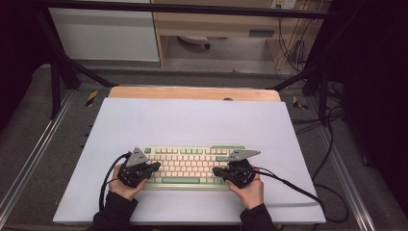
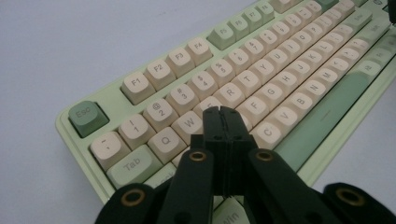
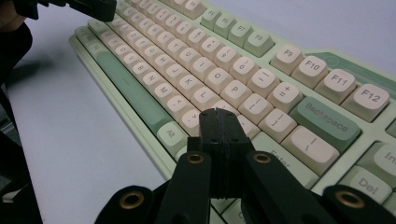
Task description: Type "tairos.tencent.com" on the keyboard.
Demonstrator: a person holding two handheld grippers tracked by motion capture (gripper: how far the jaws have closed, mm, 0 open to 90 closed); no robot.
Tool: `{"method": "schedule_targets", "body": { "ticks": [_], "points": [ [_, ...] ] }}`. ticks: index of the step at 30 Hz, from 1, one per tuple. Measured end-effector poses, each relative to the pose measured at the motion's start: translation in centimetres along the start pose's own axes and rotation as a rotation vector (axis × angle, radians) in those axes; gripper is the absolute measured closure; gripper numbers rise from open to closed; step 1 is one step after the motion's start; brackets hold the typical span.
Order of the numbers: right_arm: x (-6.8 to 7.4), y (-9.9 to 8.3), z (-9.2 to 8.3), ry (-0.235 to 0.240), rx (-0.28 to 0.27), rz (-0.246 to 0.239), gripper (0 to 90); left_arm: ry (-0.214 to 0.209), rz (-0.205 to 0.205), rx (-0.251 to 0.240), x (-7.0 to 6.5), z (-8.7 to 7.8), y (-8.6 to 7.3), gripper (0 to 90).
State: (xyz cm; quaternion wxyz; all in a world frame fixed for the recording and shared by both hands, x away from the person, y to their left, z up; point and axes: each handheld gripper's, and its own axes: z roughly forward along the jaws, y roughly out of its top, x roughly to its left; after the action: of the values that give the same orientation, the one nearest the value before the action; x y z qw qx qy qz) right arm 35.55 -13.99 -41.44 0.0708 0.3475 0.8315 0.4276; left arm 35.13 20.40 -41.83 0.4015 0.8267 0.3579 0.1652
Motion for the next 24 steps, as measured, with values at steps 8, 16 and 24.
{"method": "schedule_targets", "body": {
  "ticks": [8,16,24],
  "points": [
    [0.8,0.7,0.5,0.015,0.003,-0.012,90.0,-0.006,-0.002,0.004,0.2,-0.3,-0.3,90.0],
    [1.7,1.5,1.5,0.03,0.002,-0.024,90.0,-0.01,-0.011,0.0,0.3,-0.6,-0.4,90.0],
    [2.8,2.6,3.1,0.051,0.0,-0.022,90.0,-0.016,-0.013,-0.001,0.4,-0.6,-0.4,90.0]
  ]
}}
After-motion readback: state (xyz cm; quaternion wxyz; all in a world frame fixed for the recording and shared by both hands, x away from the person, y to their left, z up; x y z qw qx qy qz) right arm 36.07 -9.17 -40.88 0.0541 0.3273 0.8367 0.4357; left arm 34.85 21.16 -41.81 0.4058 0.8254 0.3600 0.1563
